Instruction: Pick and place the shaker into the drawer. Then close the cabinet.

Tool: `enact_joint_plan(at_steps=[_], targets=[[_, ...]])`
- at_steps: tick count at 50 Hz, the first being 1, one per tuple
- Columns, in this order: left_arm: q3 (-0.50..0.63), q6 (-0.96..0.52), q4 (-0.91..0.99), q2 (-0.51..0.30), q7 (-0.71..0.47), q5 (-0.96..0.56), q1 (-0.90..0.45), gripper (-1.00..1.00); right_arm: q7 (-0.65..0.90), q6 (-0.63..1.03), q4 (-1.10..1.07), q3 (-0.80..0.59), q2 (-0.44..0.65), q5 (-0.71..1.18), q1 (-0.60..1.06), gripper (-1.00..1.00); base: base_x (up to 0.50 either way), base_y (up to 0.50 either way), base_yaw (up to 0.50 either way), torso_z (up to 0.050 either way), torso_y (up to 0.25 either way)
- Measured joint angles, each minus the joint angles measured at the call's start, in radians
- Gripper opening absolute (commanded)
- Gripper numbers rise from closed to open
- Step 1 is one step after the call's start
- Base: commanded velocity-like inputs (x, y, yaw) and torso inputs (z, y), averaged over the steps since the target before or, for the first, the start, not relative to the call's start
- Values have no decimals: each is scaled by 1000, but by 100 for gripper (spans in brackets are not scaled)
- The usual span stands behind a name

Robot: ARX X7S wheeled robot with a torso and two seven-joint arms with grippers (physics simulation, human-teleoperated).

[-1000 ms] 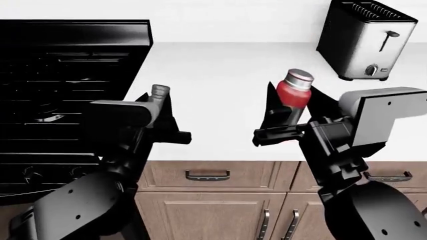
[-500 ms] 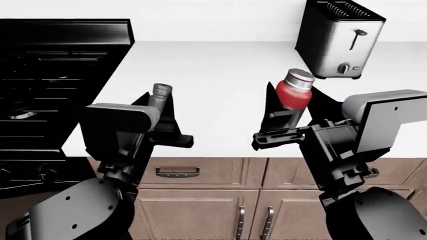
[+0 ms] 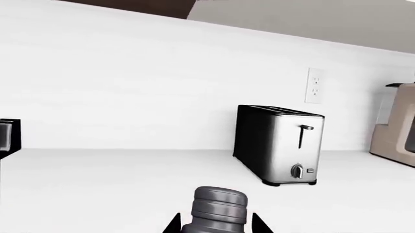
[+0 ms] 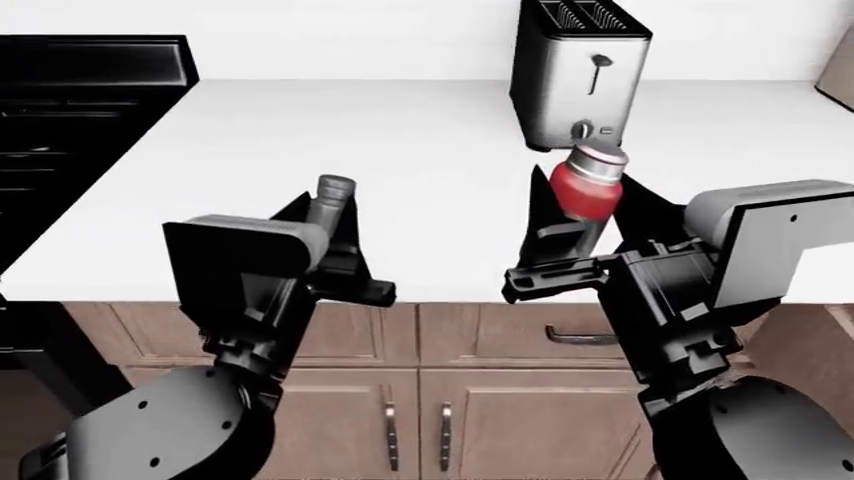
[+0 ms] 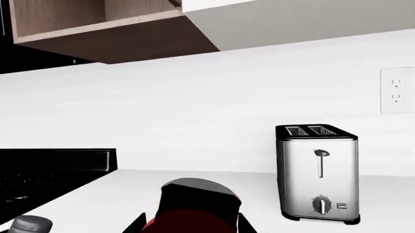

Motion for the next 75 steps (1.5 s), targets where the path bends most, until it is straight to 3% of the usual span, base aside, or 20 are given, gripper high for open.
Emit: enact_joint_plan(at_steps=[75], targets=[[10, -13, -9, 22, 36, -2, 1, -100, 87, 18, 19, 4, 38, 125, 25, -100, -108, -500, 0, 0, 0]])
